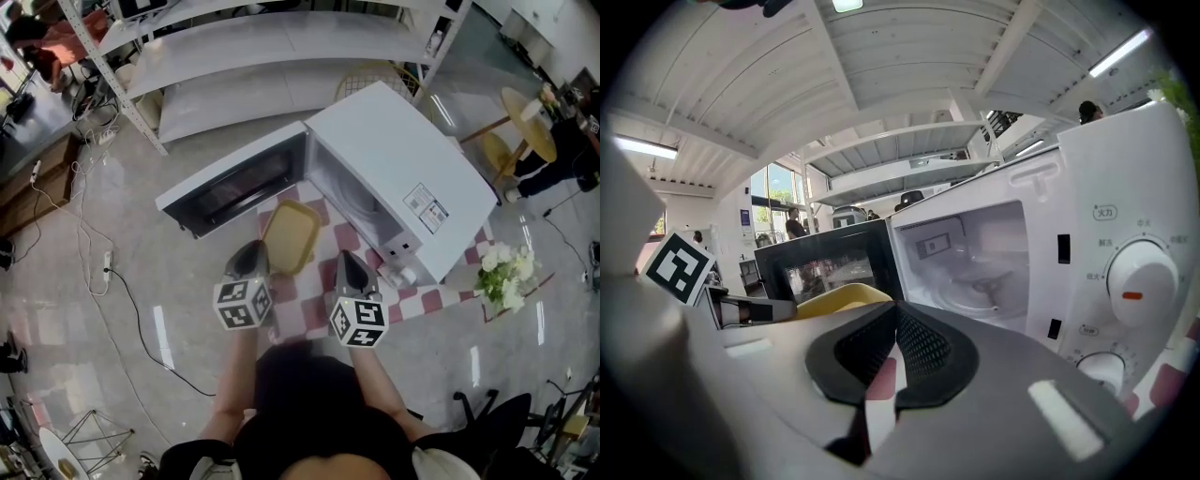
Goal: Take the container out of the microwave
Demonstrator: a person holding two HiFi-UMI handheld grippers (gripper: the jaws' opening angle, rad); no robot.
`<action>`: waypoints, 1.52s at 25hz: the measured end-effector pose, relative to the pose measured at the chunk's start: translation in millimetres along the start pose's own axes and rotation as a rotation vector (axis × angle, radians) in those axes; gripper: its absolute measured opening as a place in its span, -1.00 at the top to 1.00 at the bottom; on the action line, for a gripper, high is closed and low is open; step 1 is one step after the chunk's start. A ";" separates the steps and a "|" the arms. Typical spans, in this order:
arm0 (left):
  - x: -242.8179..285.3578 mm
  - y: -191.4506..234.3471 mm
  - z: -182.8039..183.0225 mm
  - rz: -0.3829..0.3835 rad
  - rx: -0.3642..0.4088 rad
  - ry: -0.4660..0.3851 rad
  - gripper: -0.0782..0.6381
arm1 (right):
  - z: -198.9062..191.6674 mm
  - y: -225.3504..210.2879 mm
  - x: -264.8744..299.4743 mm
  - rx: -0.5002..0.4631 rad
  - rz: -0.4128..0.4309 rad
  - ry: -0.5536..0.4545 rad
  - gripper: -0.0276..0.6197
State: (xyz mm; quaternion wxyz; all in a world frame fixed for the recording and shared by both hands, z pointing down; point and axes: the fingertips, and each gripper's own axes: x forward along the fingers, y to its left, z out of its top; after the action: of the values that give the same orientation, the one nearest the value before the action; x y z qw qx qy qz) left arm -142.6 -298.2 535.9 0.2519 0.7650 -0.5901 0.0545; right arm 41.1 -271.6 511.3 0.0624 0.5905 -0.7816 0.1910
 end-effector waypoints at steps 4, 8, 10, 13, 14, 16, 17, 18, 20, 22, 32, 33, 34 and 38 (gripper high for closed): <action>-15.6 6.6 1.1 0.019 -0.031 -0.023 0.69 | -2.1 7.0 -2.3 -0.004 0.019 0.000 0.91; -31.7 12.3 0.7 0.037 -0.071 -0.052 0.69 | -2.6 12.7 -3.5 -0.010 0.039 -0.004 0.91; -40.8 14.4 0.6 0.044 -0.093 -0.066 0.69 | -2.1 16.5 -4.7 -0.016 0.049 -0.005 0.91; -56.6 15.9 -0.6 0.056 -0.118 -0.083 0.69 | -3.4 22.4 -6.9 -0.026 0.069 0.000 0.91; -62.1 16.4 -1.3 0.061 -0.128 -0.089 0.69 | -4.4 24.4 -7.6 -0.030 0.076 0.003 0.91; -72.4 17.7 -2.4 0.069 -0.155 -0.102 0.69 | -5.7 28.5 -9.1 -0.038 0.091 0.006 0.91; -77.2 18.4 -3.1 0.071 -0.170 -0.108 0.69 | -6.1 30.5 -9.9 -0.043 0.099 0.007 0.91; -82.0 19.0 -3.8 0.073 -0.183 -0.113 0.69 | -6.7 32.5 -10.8 -0.047 0.106 0.007 0.91; -90.9 20.1 -4.5 0.072 -0.214 -0.124 0.69 | -7.5 35.6 -12.7 -0.052 0.117 0.005 0.91; -99.4 22.1 -3.3 0.074 -0.243 -0.138 0.69 | -7.1 38.1 -14.8 -0.056 0.126 0.003 0.91; -119.9 30.9 -1.9 0.110 -0.239 -0.182 0.69 | -14.6 38.8 -20.9 -0.078 0.143 0.023 0.91; -120.4 31.8 -3.4 0.112 -0.242 -0.182 0.69 | -15.5 38.9 -21.0 -0.079 0.145 0.025 0.91; -120.8 32.5 -4.7 0.115 -0.244 -0.181 0.69 | -15.9 39.1 -21.0 -0.079 0.146 0.026 0.91; -123.2 35.9 -5.8 0.123 -0.252 -0.185 0.69 | -13.5 42.0 -21.2 -0.088 0.156 0.022 0.91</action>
State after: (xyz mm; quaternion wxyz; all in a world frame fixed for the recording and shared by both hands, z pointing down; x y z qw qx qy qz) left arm -211.5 -194.0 505.6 0.2864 0.6917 -0.6587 -0.0754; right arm 5.9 -237.9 507.5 0.0817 0.5224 -0.8321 0.1671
